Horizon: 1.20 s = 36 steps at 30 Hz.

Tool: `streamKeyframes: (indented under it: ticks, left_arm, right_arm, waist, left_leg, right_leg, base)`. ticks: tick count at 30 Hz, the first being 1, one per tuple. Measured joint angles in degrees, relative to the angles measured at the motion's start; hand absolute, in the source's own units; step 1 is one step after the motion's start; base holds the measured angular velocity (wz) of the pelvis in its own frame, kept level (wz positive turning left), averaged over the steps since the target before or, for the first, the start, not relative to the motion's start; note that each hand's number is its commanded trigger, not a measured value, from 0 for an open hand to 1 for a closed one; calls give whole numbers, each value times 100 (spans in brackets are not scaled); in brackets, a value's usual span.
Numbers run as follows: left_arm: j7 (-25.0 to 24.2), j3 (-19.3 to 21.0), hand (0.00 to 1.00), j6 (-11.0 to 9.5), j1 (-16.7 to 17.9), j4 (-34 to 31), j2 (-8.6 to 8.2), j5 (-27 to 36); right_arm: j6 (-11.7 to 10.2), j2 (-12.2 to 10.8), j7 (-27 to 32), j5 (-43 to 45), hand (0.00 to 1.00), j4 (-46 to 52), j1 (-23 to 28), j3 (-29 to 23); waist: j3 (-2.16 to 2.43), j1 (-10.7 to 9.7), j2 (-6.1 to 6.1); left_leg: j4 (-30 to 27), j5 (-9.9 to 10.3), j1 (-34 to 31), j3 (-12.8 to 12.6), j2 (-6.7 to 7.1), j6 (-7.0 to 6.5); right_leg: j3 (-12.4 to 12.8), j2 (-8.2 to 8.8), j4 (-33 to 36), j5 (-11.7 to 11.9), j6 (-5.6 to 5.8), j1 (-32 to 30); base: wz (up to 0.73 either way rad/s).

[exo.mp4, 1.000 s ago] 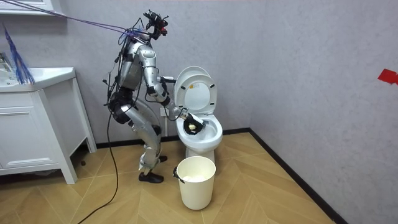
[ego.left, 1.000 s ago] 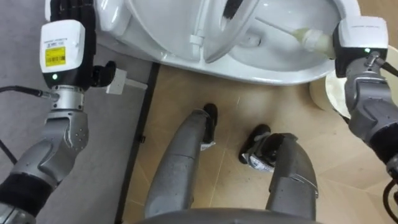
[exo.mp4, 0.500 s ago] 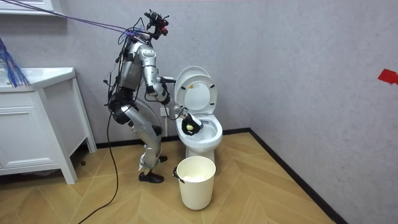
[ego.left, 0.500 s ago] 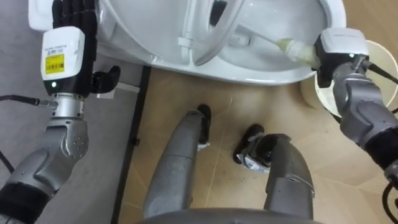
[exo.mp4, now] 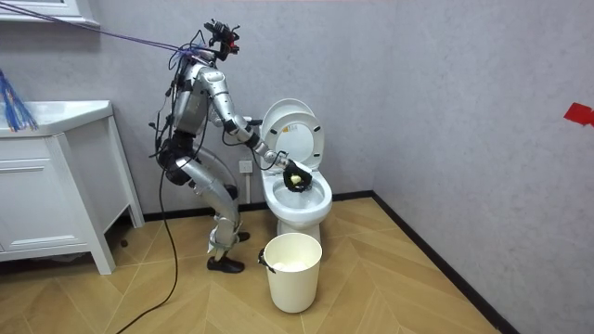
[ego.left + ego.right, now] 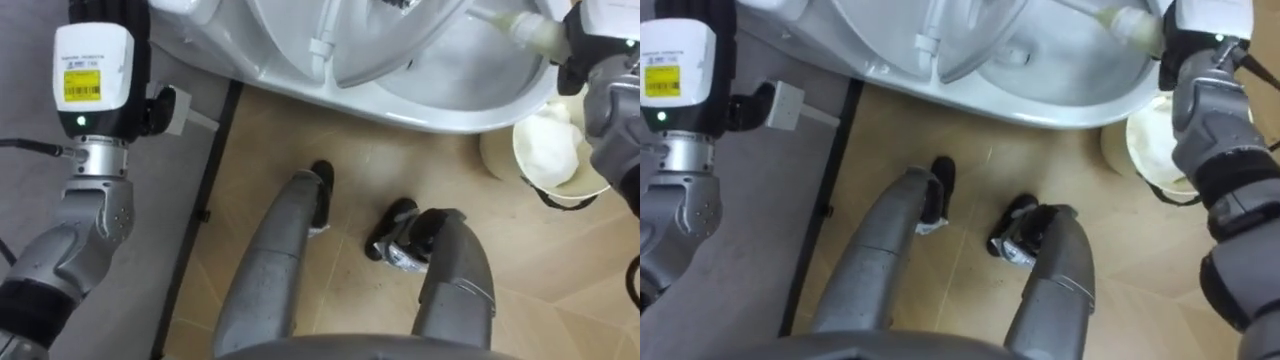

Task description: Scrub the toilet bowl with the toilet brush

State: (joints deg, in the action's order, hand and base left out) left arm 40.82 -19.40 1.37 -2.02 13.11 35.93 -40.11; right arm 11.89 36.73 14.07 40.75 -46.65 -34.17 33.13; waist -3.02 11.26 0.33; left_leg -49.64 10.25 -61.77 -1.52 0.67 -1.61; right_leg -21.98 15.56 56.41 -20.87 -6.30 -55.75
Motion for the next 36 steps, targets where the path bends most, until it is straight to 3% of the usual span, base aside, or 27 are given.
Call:
streamKeyframes:
  ticks: [3, 5, 10, 14, 17, 21, 29, 36]
  left_arm:
    - [-69, -52, 0, 29, -107, 59, -107, 3]
    - [-174, -127, 0, 81, -141, 30, -127, 7]
    - [-295, -183, 0, 120, -67, 18, -136, 172]
    - [-285, -150, 0, 177, 82, -99, -162, 259]
    - [-127, -125, 0, 203, 254, -129, -282, 583]
    - [11, -81, 0, 191, 396, -133, -388, 712]
    - [6, -85, 0, 71, 785, -299, -408, 1590]
    - [-408, -83, 0, -4, 751, -104, -494, 1810]
  right_arm:
    - [65, 101, -195, 248, 100, 343, 312, 130]
    - [263, 177, -369, 240, 100, 516, 555, 143]
    - [430, 162, -489, 154, 100, 513, 852, 79]
    - [433, -102, -545, 23, 100, 511, 1256, -132]
    - [449, -485, -554, 27, 100, 534, 1631, -316]
    - [449, -768, -480, 5, 100, 535, 1867, -583]
    - [450, -1116, -692, -30, 100, 686, 2225, -585]
    - [427, -1258, -1243, -30, 100, 297, 2221, -544]
  waist:
    - [-2, 77, 64]
    - [-8, 146, 235]
    - [20, 143, 548]
    - [33, 71, 570]
    - [45, -84, 586]
    - [45, -238, 584]
    - [49, -470, 560]
    - [48, -389, 410]
  left_leg:
    - [1, 9, 59, 47, -45, -1]
    - [14, 13, 108, 135, -34, 9]
    - [64, 2, 102, 174, 2, 34]
    - [131, 3, 111, 204, -11, 90]
    - [266, -16, 132, 214, -7, 121]
    - [344, -15, 187, 206, -8, 122]
    - [501, 46, 690, 182, -116, 120]
    - [613, 189, 1376, 173, -180, 167]
  right_leg:
    - [-82, -82, -112, 13, -1, 141]
    - [-201, -82, -177, 16, -9, 267]
    - [-243, -53, -183, -21, -19, 273]
    - [-294, -66, -229, -37, -42, 285]
    - [-332, -80, -324, -39, -65, 305]
    - [-334, -93, -379, -31, -85, 355]
    - [-385, -249, -708, -33, -42, 923]
    - [-372, -370, -959, -59, 26, 1626]
  base:
    - [-1]
    - [7]
    - [5]
    - [5]
    - [7]
    - [6]
    - [-2]
    - [-4]
